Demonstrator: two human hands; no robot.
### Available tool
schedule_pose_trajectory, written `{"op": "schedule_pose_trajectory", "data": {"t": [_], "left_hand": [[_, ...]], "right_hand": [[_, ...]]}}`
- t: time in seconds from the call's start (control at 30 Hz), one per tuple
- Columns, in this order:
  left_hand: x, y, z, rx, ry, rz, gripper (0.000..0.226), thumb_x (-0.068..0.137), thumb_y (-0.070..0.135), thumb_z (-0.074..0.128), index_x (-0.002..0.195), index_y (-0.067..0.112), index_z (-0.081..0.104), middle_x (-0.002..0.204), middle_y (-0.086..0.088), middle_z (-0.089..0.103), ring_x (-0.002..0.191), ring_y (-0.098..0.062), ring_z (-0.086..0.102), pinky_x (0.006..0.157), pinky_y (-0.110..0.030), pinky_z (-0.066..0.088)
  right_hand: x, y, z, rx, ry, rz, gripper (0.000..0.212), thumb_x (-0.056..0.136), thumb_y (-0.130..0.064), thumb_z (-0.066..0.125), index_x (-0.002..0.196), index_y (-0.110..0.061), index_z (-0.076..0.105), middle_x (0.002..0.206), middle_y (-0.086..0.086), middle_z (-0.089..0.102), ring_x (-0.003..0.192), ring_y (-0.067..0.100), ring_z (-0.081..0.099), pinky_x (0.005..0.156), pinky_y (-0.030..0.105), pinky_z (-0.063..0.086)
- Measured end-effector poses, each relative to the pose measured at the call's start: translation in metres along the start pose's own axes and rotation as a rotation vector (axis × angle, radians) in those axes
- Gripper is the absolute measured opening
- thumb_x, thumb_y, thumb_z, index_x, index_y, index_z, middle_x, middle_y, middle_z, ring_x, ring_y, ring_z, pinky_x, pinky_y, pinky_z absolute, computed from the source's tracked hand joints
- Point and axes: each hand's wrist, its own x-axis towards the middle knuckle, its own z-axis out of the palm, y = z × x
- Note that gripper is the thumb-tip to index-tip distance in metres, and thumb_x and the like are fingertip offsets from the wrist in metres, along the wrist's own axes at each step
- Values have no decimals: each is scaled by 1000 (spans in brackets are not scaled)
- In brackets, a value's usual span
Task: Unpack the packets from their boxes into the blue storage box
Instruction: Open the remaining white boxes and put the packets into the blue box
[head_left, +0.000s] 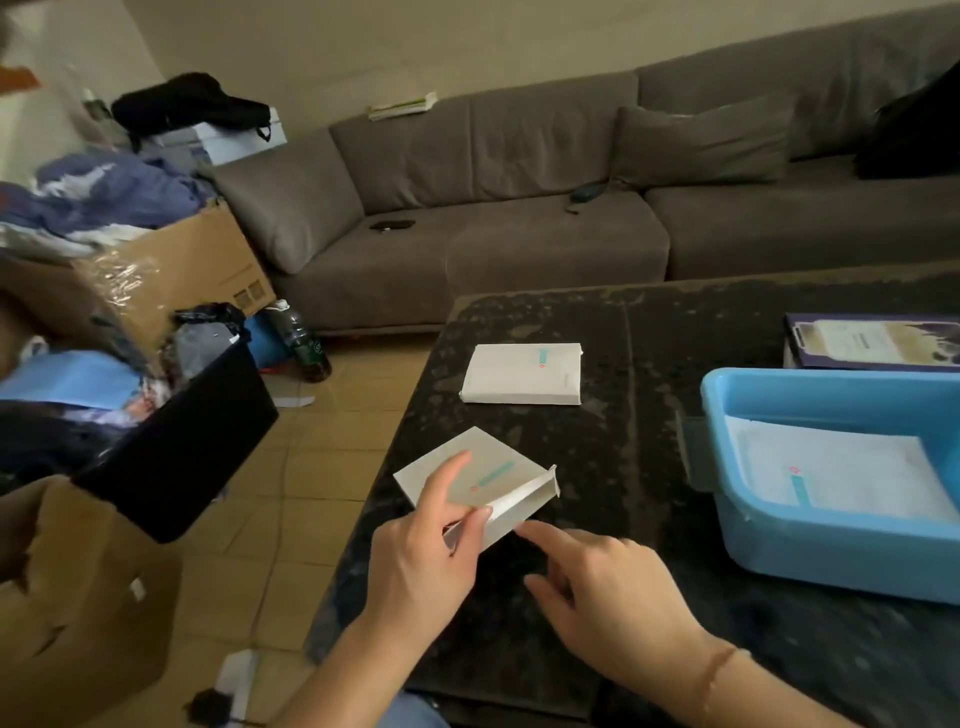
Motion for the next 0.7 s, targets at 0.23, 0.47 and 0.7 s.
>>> {"op": "schedule_pose_trajectory", "data": {"t": [0.23, 0.47, 0.7], "left_hand": [[3, 7, -6, -157, 130, -33, 51, 94, 31, 58, 142, 23, 43, 82, 7, 74, 79, 1, 68, 65, -5, 49], [2, 6, -2, -143, 104, 30, 48, 96, 32, 57, 140, 20, 45, 88, -1, 76, 81, -5, 71, 63, -1, 45], [-1, 4, 7, -154, 100, 82, 45, 99, 37, 53, 139, 18, 45, 90, -2, 76, 87, -6, 72, 58, -5, 49]], "right_hand": [[22, -5, 26, -141, 1, -44, 47, 99, -42, 38, 143, -39, 24, 95, -6, 64, 83, 21, 63, 68, 32, 50], [26, 1, 36, -256, 73, -72, 32, 96, -42, 49, 127, -35, 52, 77, -8, 69, 56, 12, 60, 44, 16, 17], [-3, 23, 43, -111, 414, -256, 20, 89, -31, 55, 101, -23, 69, 60, -8, 61, 45, 15, 55, 34, 29, 41]]}}
